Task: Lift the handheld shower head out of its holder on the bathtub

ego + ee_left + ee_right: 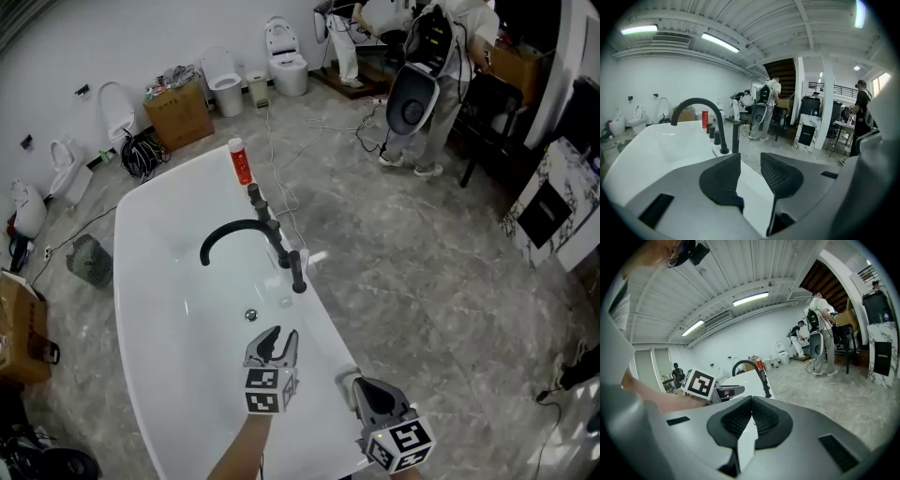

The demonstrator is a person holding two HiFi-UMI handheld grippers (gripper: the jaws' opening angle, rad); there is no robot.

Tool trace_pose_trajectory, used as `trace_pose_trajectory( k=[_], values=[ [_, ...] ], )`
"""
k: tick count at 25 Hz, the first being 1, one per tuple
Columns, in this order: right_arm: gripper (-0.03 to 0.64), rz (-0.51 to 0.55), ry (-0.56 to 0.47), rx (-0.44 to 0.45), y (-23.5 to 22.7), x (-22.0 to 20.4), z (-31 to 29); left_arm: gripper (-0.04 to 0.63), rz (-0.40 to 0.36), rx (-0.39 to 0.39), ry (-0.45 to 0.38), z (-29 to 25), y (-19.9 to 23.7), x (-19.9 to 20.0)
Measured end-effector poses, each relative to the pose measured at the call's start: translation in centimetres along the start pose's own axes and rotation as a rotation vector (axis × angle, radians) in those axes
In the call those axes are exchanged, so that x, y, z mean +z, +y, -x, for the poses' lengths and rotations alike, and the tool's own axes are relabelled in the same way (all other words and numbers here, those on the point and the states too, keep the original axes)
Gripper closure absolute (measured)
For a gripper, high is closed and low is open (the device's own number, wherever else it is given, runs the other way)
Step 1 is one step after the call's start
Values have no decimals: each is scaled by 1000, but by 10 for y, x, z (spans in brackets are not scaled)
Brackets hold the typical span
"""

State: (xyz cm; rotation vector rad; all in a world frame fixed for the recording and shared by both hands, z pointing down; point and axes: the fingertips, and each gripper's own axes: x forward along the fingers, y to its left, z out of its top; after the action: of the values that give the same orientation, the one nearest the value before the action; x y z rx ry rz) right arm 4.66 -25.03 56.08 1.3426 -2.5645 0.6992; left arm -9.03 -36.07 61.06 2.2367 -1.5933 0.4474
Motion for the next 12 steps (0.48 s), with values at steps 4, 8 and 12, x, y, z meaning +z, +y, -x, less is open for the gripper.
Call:
trace_pose_trajectory(
  k=[4,8,12],
  values=[
    [611,13,7,15,-15,-10,-30,439,72,18,5,-41,19,-15],
    [611,14,5,23,-37,-18,-62,433,109,38,-5,-85,37,-25],
    [611,14,6,28,-54,-26,-86,424,83,52,-3,-120,46,-29]
  ],
)
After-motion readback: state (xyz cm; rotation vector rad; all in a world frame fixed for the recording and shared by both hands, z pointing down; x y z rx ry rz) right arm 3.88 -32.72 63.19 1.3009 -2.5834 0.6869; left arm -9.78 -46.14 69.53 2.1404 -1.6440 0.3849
